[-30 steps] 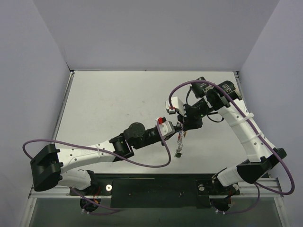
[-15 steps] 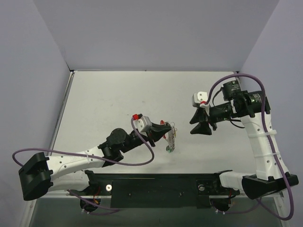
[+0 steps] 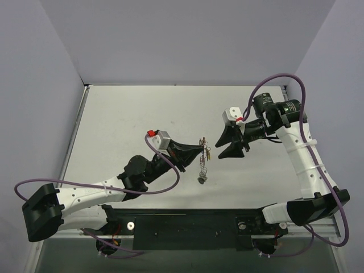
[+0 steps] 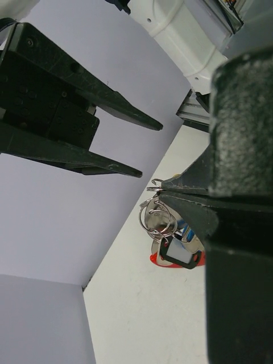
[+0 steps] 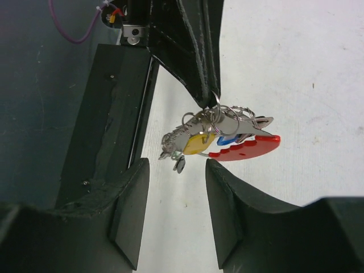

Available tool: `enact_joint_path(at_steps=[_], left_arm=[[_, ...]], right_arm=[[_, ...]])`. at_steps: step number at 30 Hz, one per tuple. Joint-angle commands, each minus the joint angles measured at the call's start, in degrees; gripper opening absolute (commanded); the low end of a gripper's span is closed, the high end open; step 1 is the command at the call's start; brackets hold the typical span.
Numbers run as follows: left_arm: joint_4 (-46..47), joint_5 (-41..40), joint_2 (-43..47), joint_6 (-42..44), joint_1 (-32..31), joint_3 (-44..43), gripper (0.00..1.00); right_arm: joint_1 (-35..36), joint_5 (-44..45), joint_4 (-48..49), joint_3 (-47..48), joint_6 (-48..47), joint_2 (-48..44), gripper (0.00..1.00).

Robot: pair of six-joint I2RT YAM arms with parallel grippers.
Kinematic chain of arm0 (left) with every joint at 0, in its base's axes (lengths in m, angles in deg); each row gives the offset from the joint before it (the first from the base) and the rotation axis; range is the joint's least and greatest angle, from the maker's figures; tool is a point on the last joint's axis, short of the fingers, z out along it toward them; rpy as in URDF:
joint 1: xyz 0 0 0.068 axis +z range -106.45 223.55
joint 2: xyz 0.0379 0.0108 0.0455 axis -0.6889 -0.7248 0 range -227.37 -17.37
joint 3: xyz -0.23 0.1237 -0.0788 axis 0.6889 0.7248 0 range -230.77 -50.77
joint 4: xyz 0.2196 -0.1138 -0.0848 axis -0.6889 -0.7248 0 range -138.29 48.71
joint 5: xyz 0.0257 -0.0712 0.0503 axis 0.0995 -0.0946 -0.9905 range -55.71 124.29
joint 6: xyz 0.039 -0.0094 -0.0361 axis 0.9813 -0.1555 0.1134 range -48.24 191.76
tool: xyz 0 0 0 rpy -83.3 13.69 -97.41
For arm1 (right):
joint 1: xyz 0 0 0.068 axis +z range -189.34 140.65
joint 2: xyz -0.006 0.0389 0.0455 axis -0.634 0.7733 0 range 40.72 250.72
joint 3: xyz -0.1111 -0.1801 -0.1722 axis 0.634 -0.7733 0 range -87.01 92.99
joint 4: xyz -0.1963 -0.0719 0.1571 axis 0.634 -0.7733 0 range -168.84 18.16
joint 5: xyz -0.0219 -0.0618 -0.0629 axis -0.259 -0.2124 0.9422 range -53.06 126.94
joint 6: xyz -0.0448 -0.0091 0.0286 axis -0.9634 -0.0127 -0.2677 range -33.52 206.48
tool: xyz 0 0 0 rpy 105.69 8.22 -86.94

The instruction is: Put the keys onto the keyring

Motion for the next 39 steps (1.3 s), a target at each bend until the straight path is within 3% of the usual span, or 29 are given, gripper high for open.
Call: enact_joint_path(at_steps=[1,29,39], left_arm=[[6.95,-1.08,-0.68,-3.8,0.37,-1.79,0.0],[8.89,-0.11,-2.7,-6.62,0.02,-2.76,0.0],[8.89,0.07,-2.97,-6.53,-0.42,-2.94,0.0]], right_arm=[[1.85,-2.85,-12.9,1.97,-0.97,1.17,0.39],[4.49,3.83,-3.05,2.32,12.21,2.67,0.33],[5.72,8.22,8.1,0.13,22.4,0.82,0.33]])
